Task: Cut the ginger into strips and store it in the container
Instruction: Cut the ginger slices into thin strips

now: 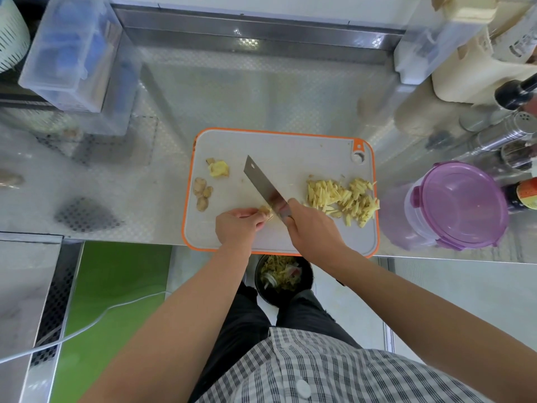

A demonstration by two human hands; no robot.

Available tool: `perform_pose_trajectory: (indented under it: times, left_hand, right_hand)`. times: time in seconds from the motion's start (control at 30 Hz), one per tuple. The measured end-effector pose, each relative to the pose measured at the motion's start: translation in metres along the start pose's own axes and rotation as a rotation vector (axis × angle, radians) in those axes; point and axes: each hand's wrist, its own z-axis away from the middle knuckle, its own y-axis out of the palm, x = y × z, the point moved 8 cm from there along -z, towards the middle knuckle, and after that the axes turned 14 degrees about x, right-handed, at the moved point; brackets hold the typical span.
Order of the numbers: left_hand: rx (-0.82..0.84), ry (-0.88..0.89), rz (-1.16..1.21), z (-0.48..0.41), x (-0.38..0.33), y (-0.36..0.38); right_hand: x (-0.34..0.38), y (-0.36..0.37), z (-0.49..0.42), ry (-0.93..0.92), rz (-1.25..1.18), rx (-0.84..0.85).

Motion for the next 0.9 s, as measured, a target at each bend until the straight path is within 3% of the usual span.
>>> perform_pose_trajectory:
  times: [0.53,0.9]
  left_hand:
    - [-0.014,0.002,0.002,0.002,-0.001,-0.001]
    - [-0.016,-0.001,0.001,0.002,-0.001,-0.001]
  right_hand:
    - [0.007,0.015,-0.016,0.086,0.111,0.068]
    - [0.001,0.003,-0.007,0.032,-0.003,0.007]
